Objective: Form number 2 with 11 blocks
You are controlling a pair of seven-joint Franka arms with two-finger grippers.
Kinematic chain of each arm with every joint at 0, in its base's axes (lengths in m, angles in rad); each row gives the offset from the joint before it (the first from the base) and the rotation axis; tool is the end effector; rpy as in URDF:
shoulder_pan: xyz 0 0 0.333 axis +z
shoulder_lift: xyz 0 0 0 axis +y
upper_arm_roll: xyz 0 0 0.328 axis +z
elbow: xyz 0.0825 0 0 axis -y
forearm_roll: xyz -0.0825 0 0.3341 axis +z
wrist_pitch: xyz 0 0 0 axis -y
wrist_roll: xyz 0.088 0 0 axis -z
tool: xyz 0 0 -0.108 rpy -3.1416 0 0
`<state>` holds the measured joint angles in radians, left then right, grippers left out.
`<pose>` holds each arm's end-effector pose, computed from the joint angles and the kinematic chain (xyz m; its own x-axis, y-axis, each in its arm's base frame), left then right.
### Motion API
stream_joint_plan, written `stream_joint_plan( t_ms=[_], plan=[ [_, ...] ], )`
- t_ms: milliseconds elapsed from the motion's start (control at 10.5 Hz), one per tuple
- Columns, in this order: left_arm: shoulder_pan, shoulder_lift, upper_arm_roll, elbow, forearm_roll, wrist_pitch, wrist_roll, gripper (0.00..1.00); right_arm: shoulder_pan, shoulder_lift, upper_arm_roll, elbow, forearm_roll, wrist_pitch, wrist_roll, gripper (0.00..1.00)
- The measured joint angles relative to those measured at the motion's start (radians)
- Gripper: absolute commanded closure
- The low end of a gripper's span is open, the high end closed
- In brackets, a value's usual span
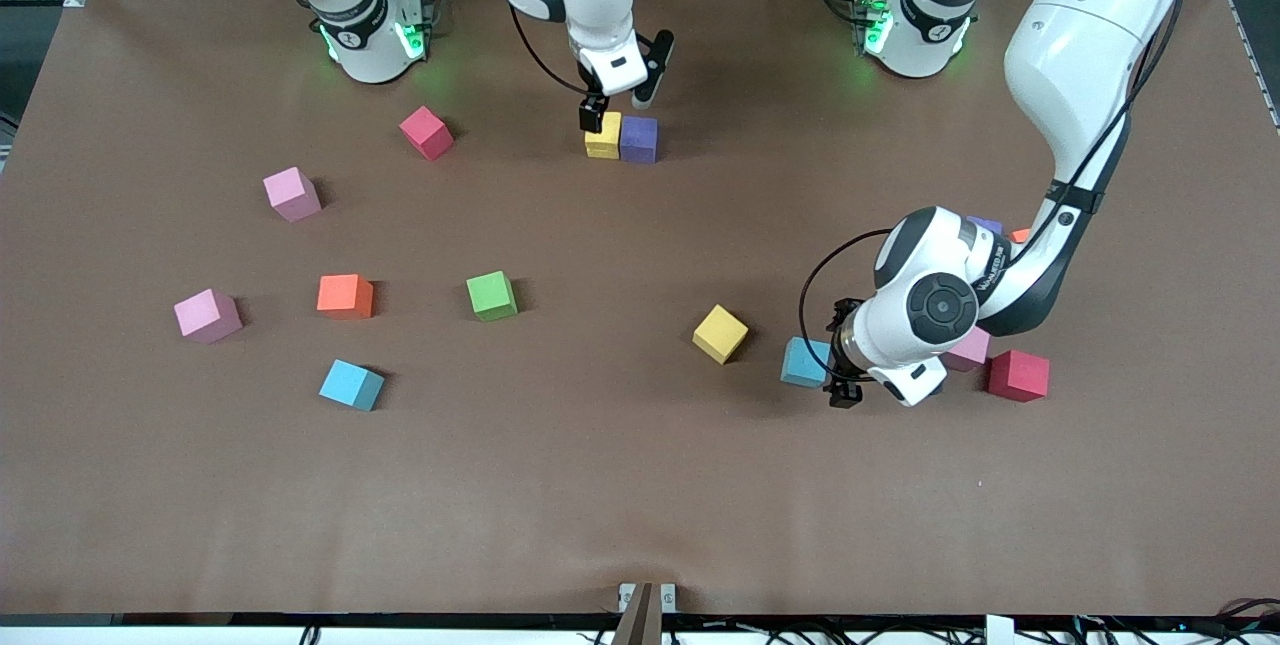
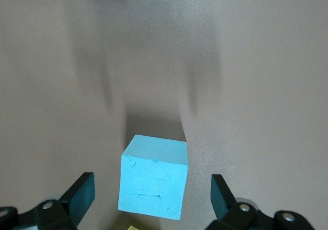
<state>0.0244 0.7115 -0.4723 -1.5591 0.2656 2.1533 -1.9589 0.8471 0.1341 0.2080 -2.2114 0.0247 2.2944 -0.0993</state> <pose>0.6250 -0.2248 0.2950 0.1140 0.9911 -0.0684 0.9912 -0.1182 -0.0600 0.2497 0.4382 0.3614 0.4194 0.9067 -0.0441 0.9056 -0.4213 -0.0499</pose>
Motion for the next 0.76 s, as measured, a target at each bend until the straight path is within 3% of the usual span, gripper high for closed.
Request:
stream_joint_plan(
  t_ms=[380,761],
  plan=[
    [-0.037,0.003,0.001,-0.002,0.007,0.000,0.001,0.00,-0.147,0.047,-0.008,0.176,0.002,-0.044,0.183,0.00],
    [-0.040,0.014,0.005,-0.008,0.041,0.000,0.002,0.00,-0.407,0.169,-0.015,0.283,0.000,-0.044,0.193,0.00]
  ],
)
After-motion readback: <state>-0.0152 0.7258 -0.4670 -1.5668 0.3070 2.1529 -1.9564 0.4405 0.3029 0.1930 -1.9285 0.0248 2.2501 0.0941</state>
